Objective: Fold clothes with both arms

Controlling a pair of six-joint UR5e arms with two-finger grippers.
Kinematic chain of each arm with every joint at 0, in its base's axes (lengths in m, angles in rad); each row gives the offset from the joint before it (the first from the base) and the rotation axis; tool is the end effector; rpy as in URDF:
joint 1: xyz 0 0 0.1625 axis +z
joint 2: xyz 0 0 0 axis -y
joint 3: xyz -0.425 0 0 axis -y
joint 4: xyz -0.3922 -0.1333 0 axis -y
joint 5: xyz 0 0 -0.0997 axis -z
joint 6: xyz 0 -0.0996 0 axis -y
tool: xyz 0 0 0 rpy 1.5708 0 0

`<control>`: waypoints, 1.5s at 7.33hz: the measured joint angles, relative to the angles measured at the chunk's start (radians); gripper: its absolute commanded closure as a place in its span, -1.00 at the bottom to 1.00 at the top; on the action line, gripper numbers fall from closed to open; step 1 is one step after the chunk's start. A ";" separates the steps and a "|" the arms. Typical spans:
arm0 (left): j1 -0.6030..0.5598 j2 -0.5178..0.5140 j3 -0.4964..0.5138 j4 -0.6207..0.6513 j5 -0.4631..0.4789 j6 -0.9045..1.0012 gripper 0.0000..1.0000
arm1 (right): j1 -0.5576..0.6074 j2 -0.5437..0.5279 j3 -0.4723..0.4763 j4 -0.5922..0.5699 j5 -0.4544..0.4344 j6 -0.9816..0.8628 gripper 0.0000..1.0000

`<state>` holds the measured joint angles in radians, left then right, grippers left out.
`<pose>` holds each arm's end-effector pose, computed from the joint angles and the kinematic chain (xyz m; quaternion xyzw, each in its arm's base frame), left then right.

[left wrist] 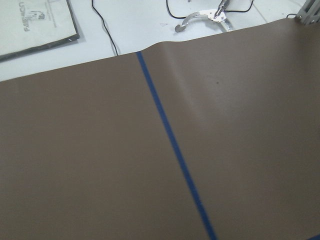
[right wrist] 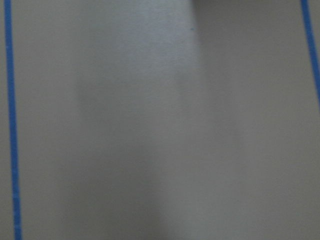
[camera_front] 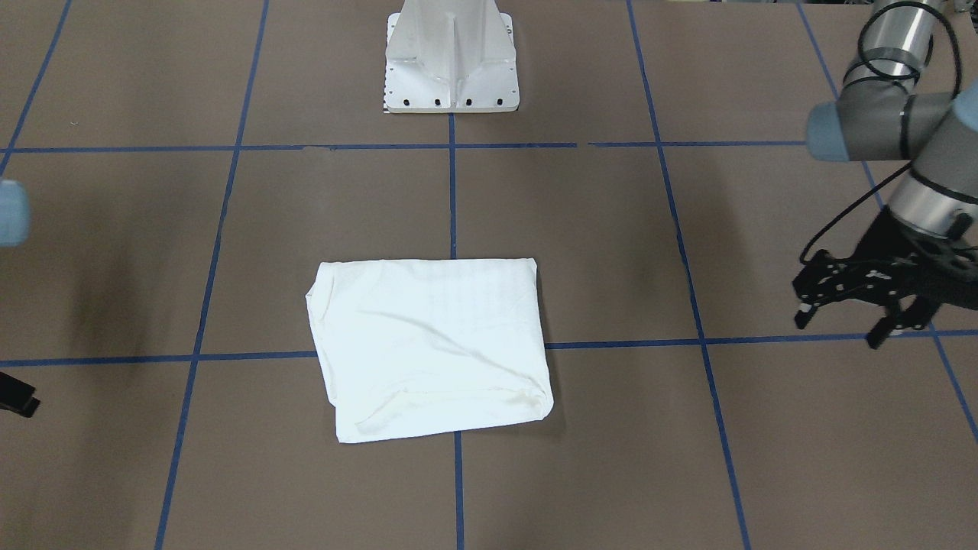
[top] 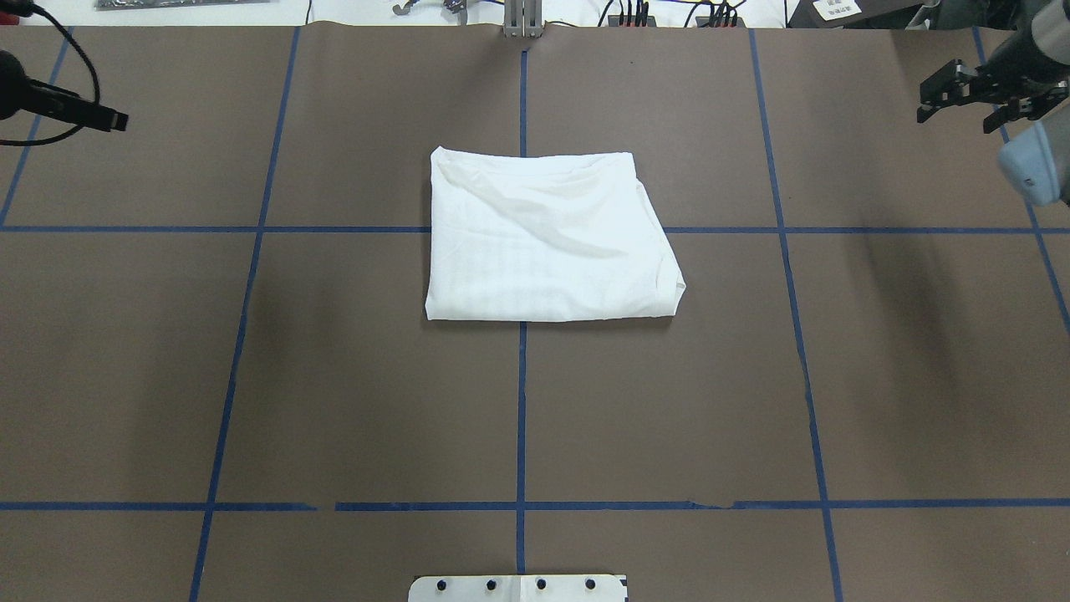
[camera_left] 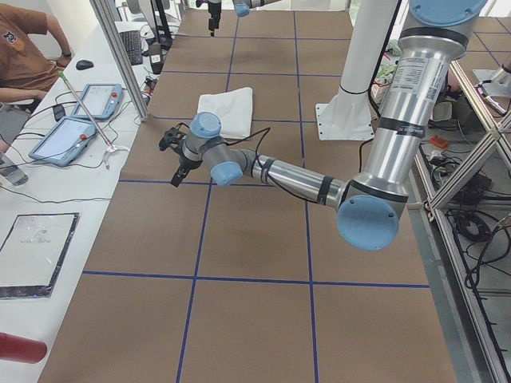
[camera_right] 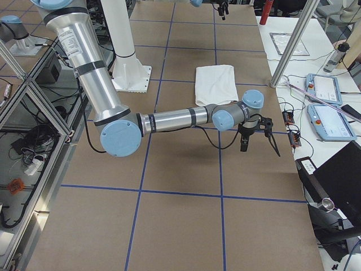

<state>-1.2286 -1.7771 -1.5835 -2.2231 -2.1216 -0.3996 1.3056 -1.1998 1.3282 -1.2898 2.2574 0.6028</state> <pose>0.1245 -0.5915 0.4716 0.2891 0.3770 0.0897 0.8754 -0.1066 -0.6603 0.5393 0.0351 -0.3795 0.0874 0.9204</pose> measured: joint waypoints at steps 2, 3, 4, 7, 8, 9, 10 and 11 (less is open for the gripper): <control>-0.147 0.050 0.000 0.112 -0.069 0.251 -1.00 | 0.124 -0.083 0.013 -0.059 0.038 -0.276 -1.00; -0.223 0.059 -0.002 0.189 -0.094 0.375 -1.00 | 0.172 -0.135 0.041 -0.093 0.048 -0.394 -1.00; -0.287 0.067 -0.005 0.262 -0.106 0.488 -1.00 | 0.209 -0.194 0.083 -0.115 0.052 -0.477 -1.00; -0.359 0.142 -0.059 0.355 -0.133 0.597 -1.00 | 0.243 -0.309 0.222 -0.168 0.052 -0.547 -1.00; -0.362 0.168 -0.074 0.358 -0.171 0.595 -1.00 | 0.238 -0.326 0.255 -0.186 0.049 -0.551 -1.00; -0.363 0.183 -0.083 0.357 -0.202 0.577 -1.00 | 0.231 -0.332 0.272 -0.193 0.044 -0.553 -1.00; -0.363 0.188 -0.087 0.352 -0.216 0.549 -1.00 | 0.228 -0.334 0.277 -0.196 0.043 -0.553 -1.00; -0.362 0.192 -0.093 0.349 -0.222 0.528 -1.00 | 0.227 -0.335 0.277 -0.196 0.042 -0.553 -1.00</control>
<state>-1.5911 -1.5852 -1.6764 -1.8746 -2.3440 0.1288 1.5326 -1.5343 1.6052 -1.4861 2.2996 0.0500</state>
